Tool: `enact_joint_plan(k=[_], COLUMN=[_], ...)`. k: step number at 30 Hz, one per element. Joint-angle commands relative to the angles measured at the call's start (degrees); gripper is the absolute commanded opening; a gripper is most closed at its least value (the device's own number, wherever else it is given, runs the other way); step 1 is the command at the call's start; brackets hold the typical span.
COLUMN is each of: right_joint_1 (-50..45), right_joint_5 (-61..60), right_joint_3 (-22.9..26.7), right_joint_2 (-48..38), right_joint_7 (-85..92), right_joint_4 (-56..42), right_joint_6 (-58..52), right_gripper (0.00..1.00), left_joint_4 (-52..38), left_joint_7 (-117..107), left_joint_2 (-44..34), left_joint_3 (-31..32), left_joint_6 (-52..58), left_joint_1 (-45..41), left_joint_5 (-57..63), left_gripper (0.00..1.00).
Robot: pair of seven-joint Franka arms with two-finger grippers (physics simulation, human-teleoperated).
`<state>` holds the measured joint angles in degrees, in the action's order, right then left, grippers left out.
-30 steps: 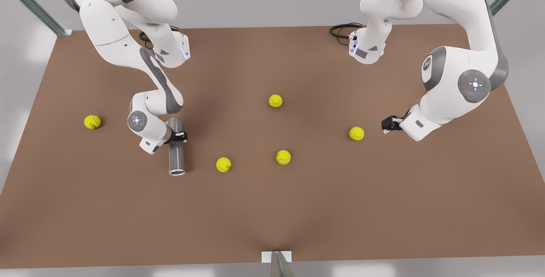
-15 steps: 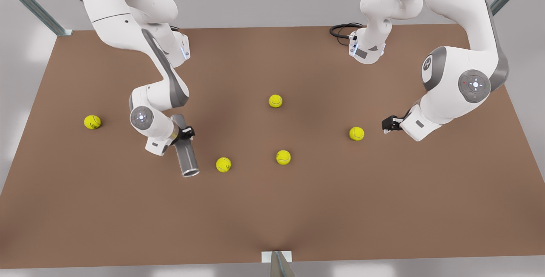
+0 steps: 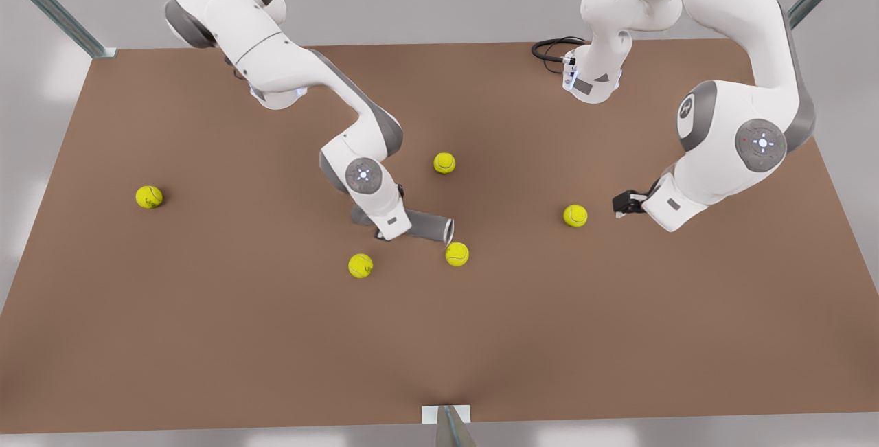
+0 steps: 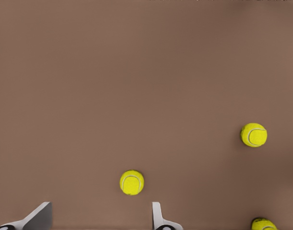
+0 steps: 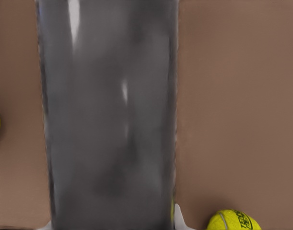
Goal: Put the tennis tube upright
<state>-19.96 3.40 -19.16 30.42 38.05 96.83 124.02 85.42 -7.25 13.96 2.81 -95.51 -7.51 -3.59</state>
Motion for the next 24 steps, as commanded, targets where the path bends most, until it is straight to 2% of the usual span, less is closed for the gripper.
enact_joint_plan(k=[1,3,5,6,9,14,15,17,20,21,23,24], right_joint_1=[-0.4,-2.8,-6.9,-8.4,-10.5,-11.4,-11.5,-11.3,-11.9,-12.1,-12.7,-12.7], right_joint_5=[-0.1,0.0,-0.2,-0.3,-0.4,-0.1,-0.1,-0.1,0.0,0.0,0.0,0.0], right_joint_3=[0.0,0.0,0.3,0.3,0.1,0.2,0.2,0.3,0.5,0.7,0.8,0.8], right_joint_2=[0.0,0.3,2.3,2.7,3.3,5.4,5.9,6.4,7.9,8.3,9.1,9.1], right_joint_7=[1.2,4.7,6.0,6.0,7.9,8.1,8.1,8.1,7.9,7.8,7.6,7.5], right_joint_4=[-0.1,-0.7,-0.7,-0.7,-1.0,1.1,1.1,1.6,2.6,2.6,2.5,2.5], right_joint_6=[0.2,1.1,4.4,6.1,7.9,11.2,11.4,11.6,14.4,14.8,15.7,16.1], right_gripper=[0.73,0.73,0.73,0.73,0.74,0.74,0.74,0.74,0.77,0.84,1.0,1.0], left_joint_4=[0.0,-0.3,-0.2,-0.3,-0.5,-1.8,-1.4,4.7,17.8,22.4,27.2,28.9], left_joint_7=[-0.7,-0.8,0.9,3.2,5.6,10.5,10.5,10.5,8.7,8.6,8.6,8.6], left_joint_2=[0.1,0.8,3.5,5.0,11.2,16.4,16.1,12.5,3.4,0.7,0.5,-0.4], left_joint_3=[0.0,-0.1,-0.1,-0.1,0.3,0.2,0.3,1.8,4.0,6.2,11.0,11.9], left_joint_6=[0.0,-0.1,-1.3,-1.5,-4.0,-7.4,-8.3,-8.5,-15.6,-19.4,-28.0,-28.8], left_joint_1=[-0.1,1.4,6.1,6.2,5.1,4.3,3.6,4.8,4.1,4.3,4.3,4.7], left_joint_5=[-3.0,-14.7,-34.8,-38.2,-40.7,-38.2,-36.6,-37.8,-45.7,-47.5,-50.2,-51.9], left_gripper=[0.99,0.99,0.99,0.99,0.99,0.99,0.99,0.99,0.99,0.99,0.99,0.99])
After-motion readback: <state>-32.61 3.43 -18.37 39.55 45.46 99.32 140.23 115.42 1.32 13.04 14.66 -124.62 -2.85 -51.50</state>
